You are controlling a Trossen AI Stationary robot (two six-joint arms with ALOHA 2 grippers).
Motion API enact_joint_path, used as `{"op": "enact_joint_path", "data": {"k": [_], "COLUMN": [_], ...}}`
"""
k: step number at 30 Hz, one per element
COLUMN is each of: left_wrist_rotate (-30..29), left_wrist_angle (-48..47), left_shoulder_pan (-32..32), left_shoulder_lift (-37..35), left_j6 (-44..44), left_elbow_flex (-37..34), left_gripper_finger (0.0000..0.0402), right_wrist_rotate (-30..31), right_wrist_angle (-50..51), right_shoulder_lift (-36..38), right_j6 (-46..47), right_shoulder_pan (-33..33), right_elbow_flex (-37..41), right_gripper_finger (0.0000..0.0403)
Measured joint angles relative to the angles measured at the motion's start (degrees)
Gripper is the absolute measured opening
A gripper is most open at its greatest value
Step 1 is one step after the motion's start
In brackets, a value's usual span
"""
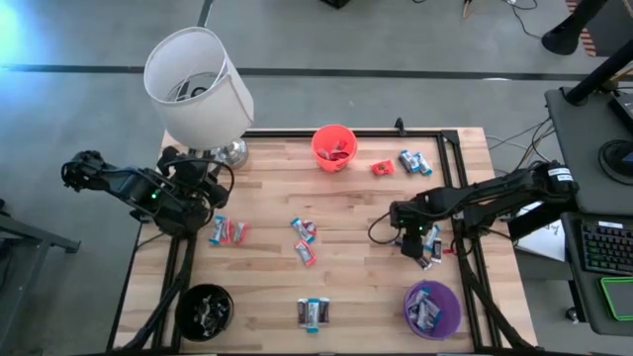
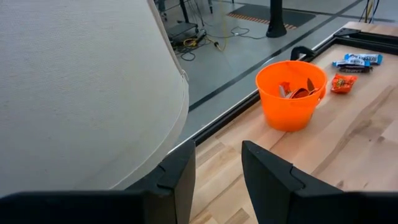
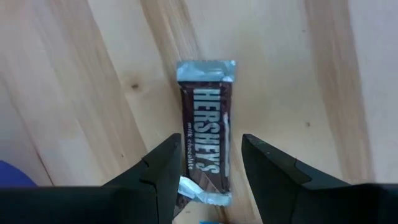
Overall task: Organize candy in baskets
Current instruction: Put the brown chocolate into the black bucket
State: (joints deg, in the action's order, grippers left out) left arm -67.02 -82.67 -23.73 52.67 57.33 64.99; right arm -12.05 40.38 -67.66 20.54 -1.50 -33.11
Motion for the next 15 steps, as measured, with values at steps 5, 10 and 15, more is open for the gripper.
{"op": "enact_joint_path", "data": {"k": [5,10,15], "left_wrist_rotate": [0.0,0.0,0.0], "left_wrist_angle": [0.0,0.0,0.0], "left_shoulder_pan": [0.0,0.0,0.0], "left_shoulder_lift": [0.0,0.0,0.0], "left_j6": [-0.1,-1.1,-1.3], "left_elbow_flex": [0.0,0.0,0.0], "left_gripper_finger": [0.0113,0.0113,0.0113], "right_wrist_rotate": [-0.1,-0.2,-0.3], "right_wrist_angle": [-1.1,-2.5,-3.1], "right_shoulder_lift": [0.0,0.0,0.0], "right_j6": [2.4,2.5,4.0], "right_shoulder_pan": [-0.1,-0.1,-0.1], "right_elbow_flex": [1.7,2.9,3.5], "right_gripper_finger": [0.0160,0.0160,0.0160]}}
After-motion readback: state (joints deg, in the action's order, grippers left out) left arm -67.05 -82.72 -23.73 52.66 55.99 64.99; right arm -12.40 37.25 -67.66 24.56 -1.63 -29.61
